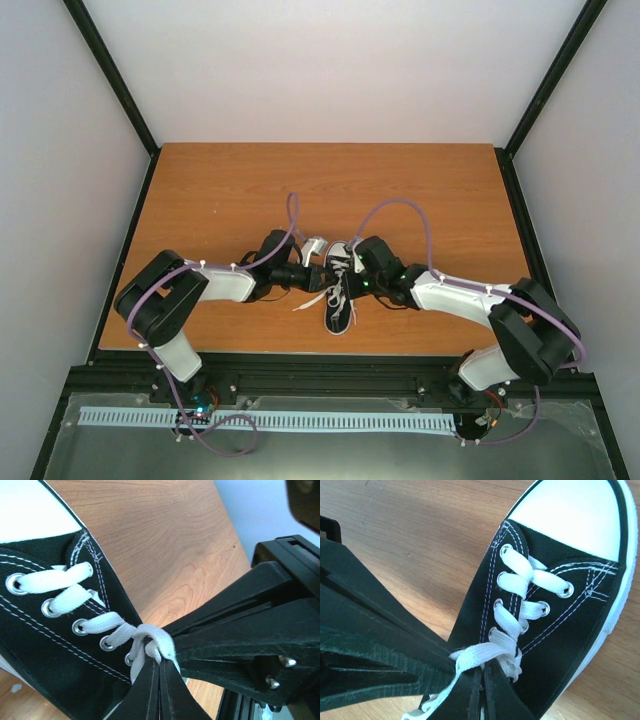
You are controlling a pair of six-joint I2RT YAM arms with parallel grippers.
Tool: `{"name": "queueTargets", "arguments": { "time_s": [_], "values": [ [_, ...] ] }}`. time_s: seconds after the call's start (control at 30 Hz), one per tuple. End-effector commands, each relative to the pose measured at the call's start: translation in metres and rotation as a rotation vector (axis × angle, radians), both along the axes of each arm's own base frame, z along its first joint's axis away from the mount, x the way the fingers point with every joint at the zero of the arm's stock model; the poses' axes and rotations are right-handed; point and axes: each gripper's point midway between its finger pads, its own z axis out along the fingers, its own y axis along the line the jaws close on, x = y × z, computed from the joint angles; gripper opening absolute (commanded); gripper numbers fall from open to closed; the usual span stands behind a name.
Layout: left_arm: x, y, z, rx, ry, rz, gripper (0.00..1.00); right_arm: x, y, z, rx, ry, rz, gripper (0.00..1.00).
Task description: Tie the shoes
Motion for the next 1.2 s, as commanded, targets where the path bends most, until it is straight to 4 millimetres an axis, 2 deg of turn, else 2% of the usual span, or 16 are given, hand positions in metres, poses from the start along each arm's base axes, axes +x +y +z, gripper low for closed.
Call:
{"name": "queueTargets", "arguments": {
  "time_s": [0.0, 0.07, 0.13, 0.27, 0.4, 0.5, 0.6, 0.93, 1.17],
  "values": [
    [0.017, 0.0, 0.014, -0.014, -0.077, 0.049, 0.01, -0.001, 0.0, 0.016, 0.028, -0.046, -0.006, 0.03],
    [0.018, 0.003, 0.014, -0.004, -0.086, 0.068, 0.01, -0.001, -0.006, 0.017, 0.012, -0.054, -0.021, 0.03],
    [0.018, 0.004, 0.014, 0.002, -0.091, 0.076, 0.01, -0.001, -0.013, 0.018, -0.012, -0.057, -0.036, 0.07],
    [0.017, 0.005, 0.012, 0.005, -0.084, 0.078, 0.01, -0.007, -0.026, 0.027, -0.035, -0.078, -0.052, 0.27],
    [0.016, 0.006, 0.014, 0.0, -0.085, 0.075, 0.01, -0.015, -0.035, 0.038, -0.029, -0.091, -0.062, 0.29],
    [0.015, 0.006, 0.014, 0.001, -0.085, 0.075, 0.01, -0.024, -0.032, 0.046, -0.021, -0.106, -0.056, 0.38],
    [0.015, 0.006, 0.014, 0.001, -0.085, 0.075, 0.01, -0.032, -0.025, 0.049, -0.012, -0.11, -0.057, 0.39],
    [0.015, 0.012, 0.018, 0.007, -0.11, 0.101, 0.01, -0.047, -0.02, 0.016, 0.032, -0.002, -0.059, 0.42],
    [0.015, 0.011, 0.017, 0.005, -0.104, 0.097, 0.01, -0.049, -0.008, 0.007, 0.069, 0.029, -0.034, 0.41]
  ]
}}
